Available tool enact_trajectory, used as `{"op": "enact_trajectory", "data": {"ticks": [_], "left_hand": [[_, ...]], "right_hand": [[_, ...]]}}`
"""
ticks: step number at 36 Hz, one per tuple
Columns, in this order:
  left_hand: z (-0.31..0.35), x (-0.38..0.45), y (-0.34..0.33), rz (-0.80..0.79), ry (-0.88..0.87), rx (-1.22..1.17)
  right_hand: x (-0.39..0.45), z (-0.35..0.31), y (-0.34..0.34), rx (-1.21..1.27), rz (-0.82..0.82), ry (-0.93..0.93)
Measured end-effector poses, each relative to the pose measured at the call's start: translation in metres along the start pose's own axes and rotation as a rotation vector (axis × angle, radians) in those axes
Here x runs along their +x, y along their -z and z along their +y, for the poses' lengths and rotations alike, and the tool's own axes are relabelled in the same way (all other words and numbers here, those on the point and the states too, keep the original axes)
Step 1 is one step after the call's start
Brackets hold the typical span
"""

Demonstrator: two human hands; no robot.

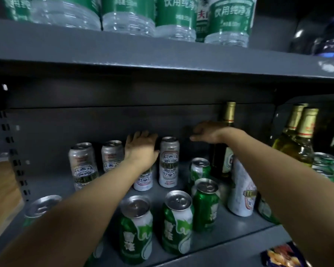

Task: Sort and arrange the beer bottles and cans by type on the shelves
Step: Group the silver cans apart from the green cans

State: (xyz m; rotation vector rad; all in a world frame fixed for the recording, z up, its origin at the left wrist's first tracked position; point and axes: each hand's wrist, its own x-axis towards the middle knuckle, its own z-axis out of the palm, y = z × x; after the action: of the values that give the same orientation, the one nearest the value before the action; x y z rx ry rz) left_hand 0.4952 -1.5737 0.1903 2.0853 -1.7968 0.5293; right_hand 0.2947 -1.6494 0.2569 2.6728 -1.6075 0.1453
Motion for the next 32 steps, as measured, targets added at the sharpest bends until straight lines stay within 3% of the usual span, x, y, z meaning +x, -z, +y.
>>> {"op": "enact_trajectory", "data": {"ticks": [6,11,16,20,32], "left_hand": [[0.064,0.0,0.012,-0.082,-0.141,-0.095],[0.076,0.011,0.022,-0.05,-0.057,-0.148],[0.037,0.032,0.024,-0.046,0.135,-0.246],[0.01,0.04,0.011,-0.08,0.182,-0.244],[0.017,0.039,-0.01,-0.189,0.081,-0.113]], "right_hand": [[-0.05,0.057,0.012,0.048,-0.213,-0.176],[-0.076,0.079,0.006,0.034,-0.38,-0.166],[-0.079,0.085,-0.01,0.051,-0.31,-0.171],[-0.071,0.08,-0.014,0.102,-0.29,-0.145],[-0.063,0.092,-0.015,0.32,-0.33,-0.158]]}}
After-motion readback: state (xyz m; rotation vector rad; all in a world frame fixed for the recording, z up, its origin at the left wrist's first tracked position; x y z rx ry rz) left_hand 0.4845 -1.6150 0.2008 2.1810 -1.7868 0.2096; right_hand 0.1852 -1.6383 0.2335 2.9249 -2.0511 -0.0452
